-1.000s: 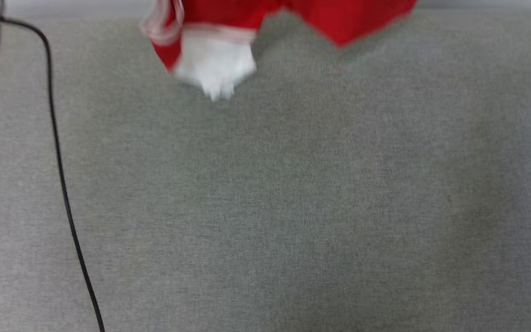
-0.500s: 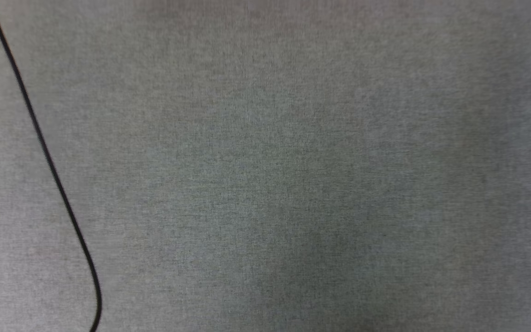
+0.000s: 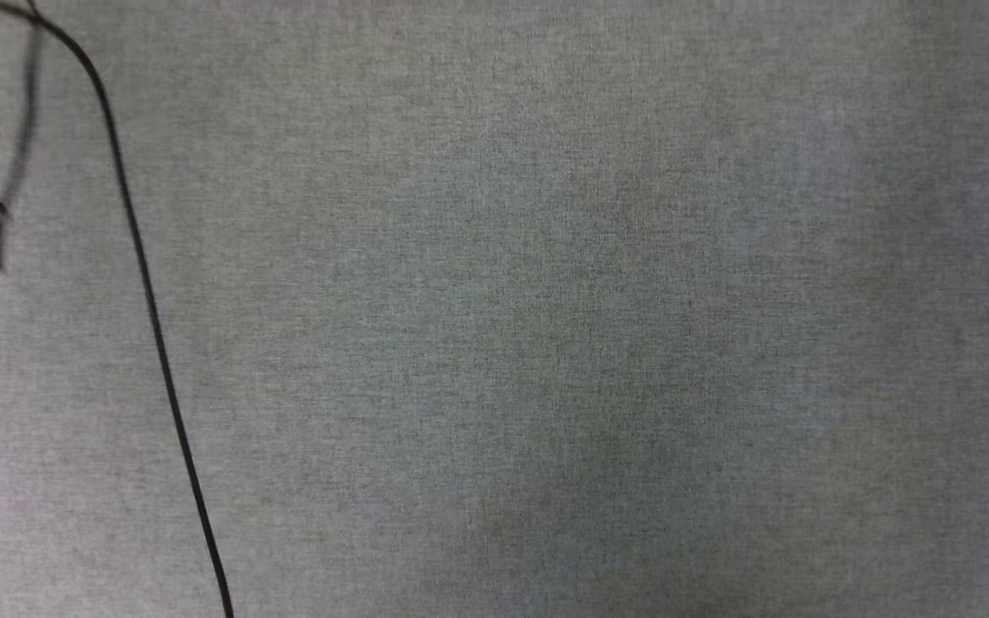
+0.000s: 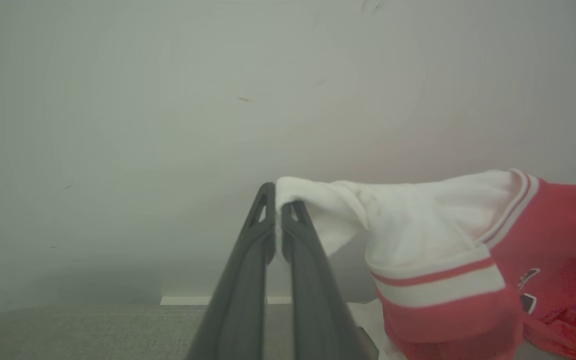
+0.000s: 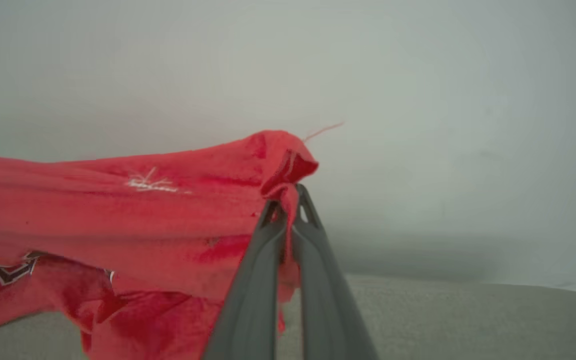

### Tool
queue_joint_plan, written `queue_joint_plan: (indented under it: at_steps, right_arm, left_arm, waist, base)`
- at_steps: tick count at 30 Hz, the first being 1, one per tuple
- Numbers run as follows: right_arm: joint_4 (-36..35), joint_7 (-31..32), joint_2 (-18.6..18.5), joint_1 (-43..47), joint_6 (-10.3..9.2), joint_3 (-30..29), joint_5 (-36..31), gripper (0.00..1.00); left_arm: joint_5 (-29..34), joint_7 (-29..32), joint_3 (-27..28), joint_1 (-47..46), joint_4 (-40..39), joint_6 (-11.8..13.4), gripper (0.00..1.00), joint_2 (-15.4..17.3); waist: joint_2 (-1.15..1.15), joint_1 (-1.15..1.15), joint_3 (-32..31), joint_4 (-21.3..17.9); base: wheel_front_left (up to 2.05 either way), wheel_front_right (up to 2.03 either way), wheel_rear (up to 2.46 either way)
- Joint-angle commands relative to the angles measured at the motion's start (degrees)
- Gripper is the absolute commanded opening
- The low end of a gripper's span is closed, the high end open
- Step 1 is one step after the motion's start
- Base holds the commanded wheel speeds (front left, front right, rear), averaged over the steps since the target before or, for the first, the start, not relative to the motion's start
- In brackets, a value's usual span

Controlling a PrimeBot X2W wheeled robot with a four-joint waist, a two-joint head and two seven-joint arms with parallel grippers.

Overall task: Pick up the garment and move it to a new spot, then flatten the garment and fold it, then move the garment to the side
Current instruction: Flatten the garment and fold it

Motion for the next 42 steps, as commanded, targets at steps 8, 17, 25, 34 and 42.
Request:
queue_joint_plan:
  at_steps: [8,17,25,34,42]
  right_arm:
    - [7.5,-5.3,-0.3,13.7,-0.11,8.1,6.2,0.00]
    - [7.6,-9.4,-1.7,30.7,-0.11,14.3,13.3,0.00]
    - [0.4,-9.2,-4.3,47.0,-0.11,19.6,20.9,0.00]
    - [-16.0,-3.8,-6.7,68.2,-0.11,18.3,26.8,0.00]
    - [-33.5,3.9,-4.5,85.9,-0.12,13.8,26.5,0.00]
  left_arm:
    - [-5.9,-0.4,-5.4,16.4,-4.0,0.1,0.00,-0.5]
    - [-4.7,-0.4,-1.6,36.0,-11.3,0.1,0.00,-1.6]
    - [0.0,-0.3,0.6,53.4,-18.7,3.0,0.00,-2.7]
    - [1.0,0.0,1.4,70.5,-28.0,8.8,0.00,-1.7]
    - [-0.9,3.6,2.0,84.1,-39.6,15.5,0.00,-0.2]
  waist:
    - [0.00,-0.01,-6.7,0.6]
    - [0.00,-0.01,-16.1,1.5]
    - [0.00,-0.01,-24.7,1.4]
    - [0.00,-0.01,-31.6,1.4]
    - [0.00,-0.01,-36.0,1.9]
  base:
    - [0.00,0.00,0.00]
    - [0.00,0.00,0.00]
    - [0.00,0.00,0.00]
    - [0.00,0.00,0.00]
    - [0.00,0.00,0.00]
